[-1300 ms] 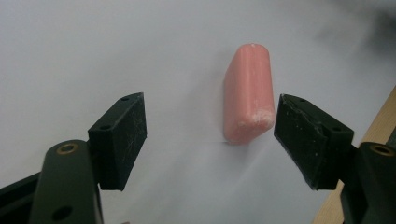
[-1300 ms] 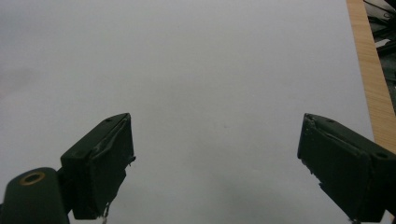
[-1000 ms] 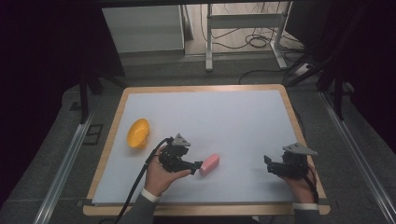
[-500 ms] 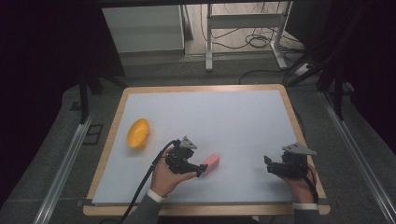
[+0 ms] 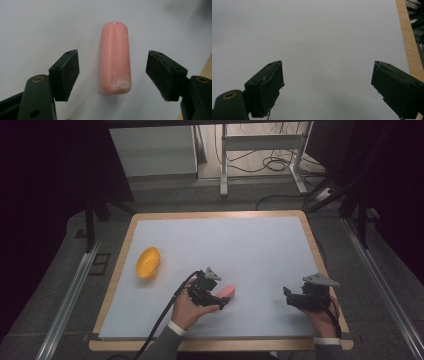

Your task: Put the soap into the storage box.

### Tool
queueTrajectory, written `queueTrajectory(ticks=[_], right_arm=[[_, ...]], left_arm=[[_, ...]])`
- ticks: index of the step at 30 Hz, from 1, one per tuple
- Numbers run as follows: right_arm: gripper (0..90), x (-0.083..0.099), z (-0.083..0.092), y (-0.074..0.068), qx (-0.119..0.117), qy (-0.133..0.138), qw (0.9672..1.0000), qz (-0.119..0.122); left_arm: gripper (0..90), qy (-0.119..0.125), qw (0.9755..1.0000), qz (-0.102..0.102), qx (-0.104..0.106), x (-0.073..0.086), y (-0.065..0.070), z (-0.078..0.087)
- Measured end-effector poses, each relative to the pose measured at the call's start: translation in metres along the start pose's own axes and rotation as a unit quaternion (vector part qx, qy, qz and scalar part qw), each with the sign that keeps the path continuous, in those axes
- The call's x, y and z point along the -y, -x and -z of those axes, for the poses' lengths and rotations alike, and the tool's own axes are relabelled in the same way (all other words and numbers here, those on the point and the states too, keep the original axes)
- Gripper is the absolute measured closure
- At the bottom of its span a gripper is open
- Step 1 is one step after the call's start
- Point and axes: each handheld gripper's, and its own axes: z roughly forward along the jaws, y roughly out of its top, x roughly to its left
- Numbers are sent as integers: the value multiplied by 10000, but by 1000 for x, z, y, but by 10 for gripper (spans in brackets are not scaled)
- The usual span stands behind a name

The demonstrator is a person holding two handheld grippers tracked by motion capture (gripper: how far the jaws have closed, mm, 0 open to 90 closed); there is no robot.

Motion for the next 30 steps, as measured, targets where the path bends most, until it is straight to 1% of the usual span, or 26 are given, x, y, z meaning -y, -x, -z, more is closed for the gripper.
queueTrajectory(ticks=[3,5,8,10,11,13,15,16,17,20,21,22,24,30], right_arm=[[104,0,0,0,7,-8,10000,7],[104,0,0,0,6,-8,10000,11],[104,0,-1,0,14,-14,10000,16],[104,1,-2,0,22,-19,10000,18],[103,1,-2,0,25,-25,10000,18],[104,1,-1,0,20,-17,10000,18],[103,1,-1,0,22,-11,10000,12],[104,1,-1,1,37,-9,10000,11],[104,1,-1,1,37,-9,10000,11],[103,1,-1,1,35,-14,10000,-16],[103,1,-1,1,45,-7,10000,-24],[103,1,-1,1,45,-7,10000,-24],[103,1,-1,1,52,-9,10000,-21],[103,1,-1,2,92,1,9999,-46]], left_arm=[[291,-32,10000,47,-50,-1,-1,-4],[297,-60,10000,60,-49,-2,-1,-8],[309,-135,9998,94,-78,-3,-2,-15],[336,-178,9997,106,-113,-4,-1,-19],[336,-195,9997,104,-142,-4,-1,-21],[356,-250,9996,104,-114,-5,1,-25],[372,-280,9994,128,-141,-4,1,-28],[415,-296,9993,157,-156,-4,1,-29],[415,-300,9993,175,-159,-3,0,-29],[466,-340,9992,218,-68,-2,-1,-30],[520,-343,9991,231,-8,-2,-1,-31],[520,-332,9992,237,29,-2,-1,-30],[578,-319,9992,231,10,-2,0,-29],[597,-315,9993,218,55,-2,-1,-28]])
